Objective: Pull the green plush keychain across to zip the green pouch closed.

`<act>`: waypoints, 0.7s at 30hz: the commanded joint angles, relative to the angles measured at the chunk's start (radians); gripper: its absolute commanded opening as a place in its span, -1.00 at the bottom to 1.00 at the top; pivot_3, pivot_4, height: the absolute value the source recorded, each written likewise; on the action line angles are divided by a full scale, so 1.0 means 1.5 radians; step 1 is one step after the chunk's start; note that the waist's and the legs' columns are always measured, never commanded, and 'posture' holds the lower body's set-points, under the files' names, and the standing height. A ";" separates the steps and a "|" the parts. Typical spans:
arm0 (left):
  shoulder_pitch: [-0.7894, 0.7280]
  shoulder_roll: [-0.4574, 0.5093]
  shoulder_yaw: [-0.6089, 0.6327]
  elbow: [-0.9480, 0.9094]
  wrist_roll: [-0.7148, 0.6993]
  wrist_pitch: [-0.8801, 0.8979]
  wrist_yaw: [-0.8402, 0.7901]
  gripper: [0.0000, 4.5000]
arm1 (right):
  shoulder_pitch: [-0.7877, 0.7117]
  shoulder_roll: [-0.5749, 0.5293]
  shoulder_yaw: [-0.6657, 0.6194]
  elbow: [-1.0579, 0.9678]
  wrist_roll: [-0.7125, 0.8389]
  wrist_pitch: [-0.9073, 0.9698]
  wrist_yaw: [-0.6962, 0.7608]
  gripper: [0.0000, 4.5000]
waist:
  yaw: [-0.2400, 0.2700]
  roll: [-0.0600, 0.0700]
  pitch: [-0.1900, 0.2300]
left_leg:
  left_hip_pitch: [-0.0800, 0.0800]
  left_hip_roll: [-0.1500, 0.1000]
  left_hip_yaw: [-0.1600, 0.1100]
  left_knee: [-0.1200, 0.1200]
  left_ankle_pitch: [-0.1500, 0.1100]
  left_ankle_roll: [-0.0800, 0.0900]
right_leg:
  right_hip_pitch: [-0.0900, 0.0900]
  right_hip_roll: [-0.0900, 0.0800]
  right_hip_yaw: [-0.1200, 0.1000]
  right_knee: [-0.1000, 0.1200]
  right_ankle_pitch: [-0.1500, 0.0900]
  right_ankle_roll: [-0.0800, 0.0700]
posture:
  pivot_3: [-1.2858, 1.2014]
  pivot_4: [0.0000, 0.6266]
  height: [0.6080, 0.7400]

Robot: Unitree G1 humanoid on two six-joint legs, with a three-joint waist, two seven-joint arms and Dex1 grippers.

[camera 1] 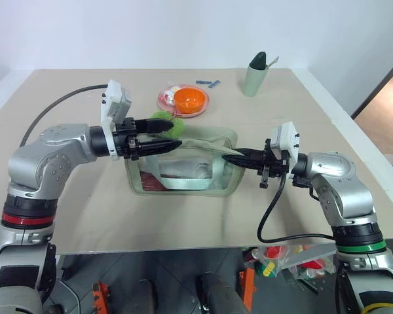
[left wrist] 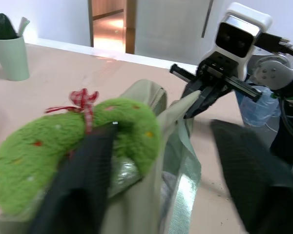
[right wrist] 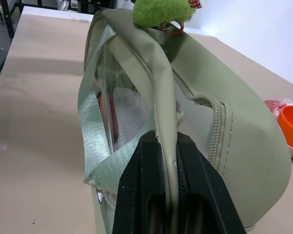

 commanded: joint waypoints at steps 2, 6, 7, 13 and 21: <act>0.011 0.092 0.050 -0.109 -0.069 0.078 -0.042 1.00 | -0.013 -0.002 0.008 0.000 -0.004 -0.005 0.008 -1.00 | -0.003 0.000 0.000 | 0.000 0.000 0.000 0.000 0.000 0.000 | -0.001 0.000 0.000 0.000 0.000 0.000 | 0.03 -0.52 1.00; 0.045 0.135 0.071 -0.159 -0.095 0.108 -0.040 1.00 | -0.017 -0.004 0.010 0.006 -0.004 -0.007 0.013 -1.00 | -0.001 0.000 0.000 | 0.000 0.000 0.000 -0.001 0.000 0.000 | 0.000 0.000 -0.001 0.000 -0.001 -0.001 | 0.03 -0.52 1.00; 0.052 0.142 0.077 -0.167 -0.100 0.115 -0.037 1.00 | -0.019 -0.003 0.010 0.007 -0.003 -0.007 0.014 -1.00 | -0.001 0.000 0.000 | 0.000 0.000 0.000 -0.001 0.000 0.000 | 0.000 0.000 -0.001 0.000 -0.001 -0.001 | 0.03 -0.52 1.00; 0.101 0.177 0.129 -0.208 -0.123 0.139 -0.006 1.00 | -0.034 0.004 0.018 0.020 0.000 -0.014 0.030 -1.00 | -0.003 0.000 0.000 | 0.000 0.000 0.000 0.000 0.000 0.000 | 0.000 0.000 0.000 0.000 -0.002 -0.003 | 0.03 -0.52 1.00; 0.271 0.131 0.285 -0.273 -0.098 0.074 0.113 1.00 | -0.046 0.013 0.015 0.030 0.005 -0.018 0.036 -1.00 | -0.005 0.000 0.000 | 0.001 0.001 0.000 -0.001 0.000 0.000 | 0.000 0.000 -0.001 0.000 -0.002 -0.003 | 0.03 -0.52 1.00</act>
